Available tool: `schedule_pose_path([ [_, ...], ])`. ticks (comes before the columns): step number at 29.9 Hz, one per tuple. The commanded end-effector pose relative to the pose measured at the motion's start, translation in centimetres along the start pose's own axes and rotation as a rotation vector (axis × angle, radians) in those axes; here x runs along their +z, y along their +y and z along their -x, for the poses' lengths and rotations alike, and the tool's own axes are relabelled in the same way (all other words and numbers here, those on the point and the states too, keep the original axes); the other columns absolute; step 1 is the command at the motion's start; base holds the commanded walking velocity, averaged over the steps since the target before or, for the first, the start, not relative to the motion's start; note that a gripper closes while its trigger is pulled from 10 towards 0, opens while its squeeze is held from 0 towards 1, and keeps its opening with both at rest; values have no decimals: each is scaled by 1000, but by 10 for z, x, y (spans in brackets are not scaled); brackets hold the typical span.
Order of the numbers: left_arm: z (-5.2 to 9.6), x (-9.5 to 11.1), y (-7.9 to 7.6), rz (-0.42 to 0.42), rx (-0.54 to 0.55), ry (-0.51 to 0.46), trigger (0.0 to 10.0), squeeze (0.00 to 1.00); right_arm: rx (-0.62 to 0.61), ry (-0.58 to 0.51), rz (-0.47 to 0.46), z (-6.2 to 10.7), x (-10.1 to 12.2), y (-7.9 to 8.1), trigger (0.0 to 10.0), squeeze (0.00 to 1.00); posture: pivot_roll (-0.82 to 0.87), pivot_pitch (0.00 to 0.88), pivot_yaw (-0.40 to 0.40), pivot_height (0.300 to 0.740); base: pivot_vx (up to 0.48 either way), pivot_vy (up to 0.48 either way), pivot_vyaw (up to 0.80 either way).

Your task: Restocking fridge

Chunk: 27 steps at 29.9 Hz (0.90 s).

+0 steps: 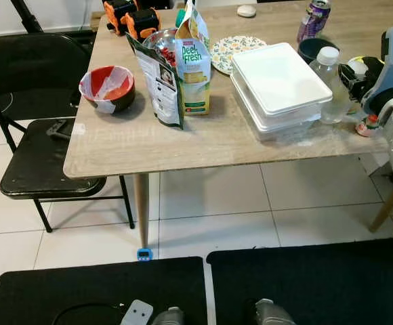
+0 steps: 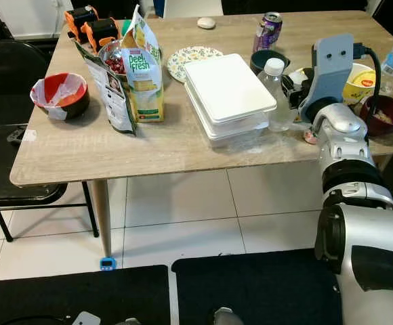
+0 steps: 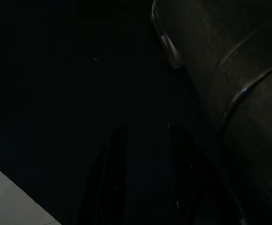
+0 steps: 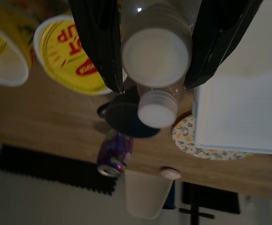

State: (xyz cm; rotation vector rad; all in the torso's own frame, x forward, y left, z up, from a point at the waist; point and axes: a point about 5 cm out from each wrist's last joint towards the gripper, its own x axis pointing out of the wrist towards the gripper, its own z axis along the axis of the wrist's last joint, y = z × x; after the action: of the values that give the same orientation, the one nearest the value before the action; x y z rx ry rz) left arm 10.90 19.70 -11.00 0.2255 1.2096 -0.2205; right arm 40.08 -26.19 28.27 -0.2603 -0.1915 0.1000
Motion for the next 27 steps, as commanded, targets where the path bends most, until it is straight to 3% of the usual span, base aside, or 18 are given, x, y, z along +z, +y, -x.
schedule_pose_path([
  [1,-3,25,-8,1,-12,-81,10000,0,42,-29,70,1,11,-4,10000,0,-18,45,-12,740,0,0,0],
  [12,-4,35,-3,-5,-5,-90,10000,0,222,-19,105,16,5,-3,10000,0,-31,0,7,740,0,0,0],
  [22,-3,48,3,-28,7,-113,10000,0,502,-36,5,51,-17,14,10000,0,-49,0,19,740,0,0,0],
  [27,-3,49,3,-34,8,-112,10000,0,569,-54,-20,59,-20,21,10000,0,-50,0,17,740,0,0,0],
])
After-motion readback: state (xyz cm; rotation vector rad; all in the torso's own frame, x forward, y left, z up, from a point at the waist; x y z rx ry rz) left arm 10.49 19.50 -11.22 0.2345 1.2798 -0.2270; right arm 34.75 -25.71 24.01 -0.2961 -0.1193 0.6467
